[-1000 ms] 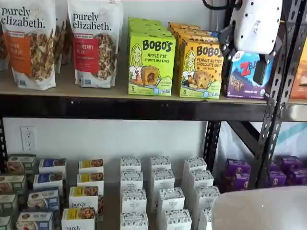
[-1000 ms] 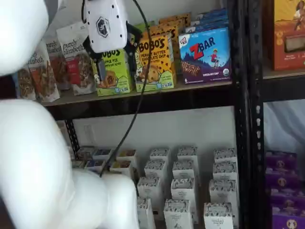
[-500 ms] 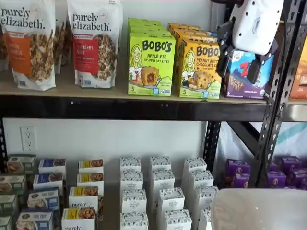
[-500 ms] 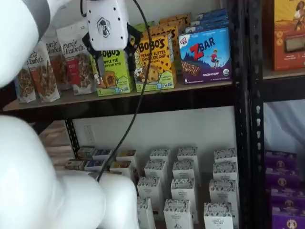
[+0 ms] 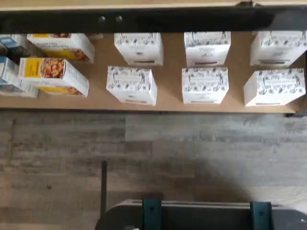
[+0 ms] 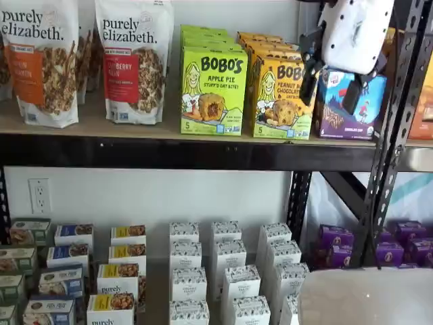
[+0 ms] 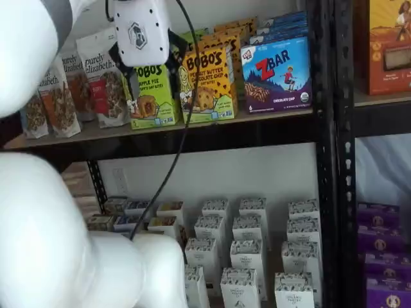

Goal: Pick the green box on the top shelf, the fourth from the left

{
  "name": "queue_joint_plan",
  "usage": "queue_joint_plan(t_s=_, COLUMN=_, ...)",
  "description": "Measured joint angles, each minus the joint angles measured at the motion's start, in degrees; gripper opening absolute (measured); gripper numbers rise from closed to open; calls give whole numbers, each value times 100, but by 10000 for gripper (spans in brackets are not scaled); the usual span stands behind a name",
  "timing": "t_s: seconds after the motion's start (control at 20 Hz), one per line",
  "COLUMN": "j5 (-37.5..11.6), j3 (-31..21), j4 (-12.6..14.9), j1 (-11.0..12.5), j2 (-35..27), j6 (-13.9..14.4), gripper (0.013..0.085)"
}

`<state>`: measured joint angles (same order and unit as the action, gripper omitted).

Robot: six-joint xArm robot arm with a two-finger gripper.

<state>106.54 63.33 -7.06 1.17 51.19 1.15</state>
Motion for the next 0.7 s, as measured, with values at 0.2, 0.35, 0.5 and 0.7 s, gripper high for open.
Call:
queue_joint_plan(t_s=0.2, j5=-224, j3=60, j4=142, j1=-380, j2=-111, j6=318, gripper=850)
queue_joint_plan(t_s=0.35, j5=-426, j3=123, j4=228, j1=-611, j2=-238, j6=513, gripper=850)
queue_joint_plan(t_s=0.5, j5=-690, j3=166, j4=378, j1=-863, j2=-351, j6=713, gripper=850)
queue_joint_plan(t_s=0.7, j5=-933, j3=299, j4=491, j1=-1161, j2=-583, j6=972, gripper=850)
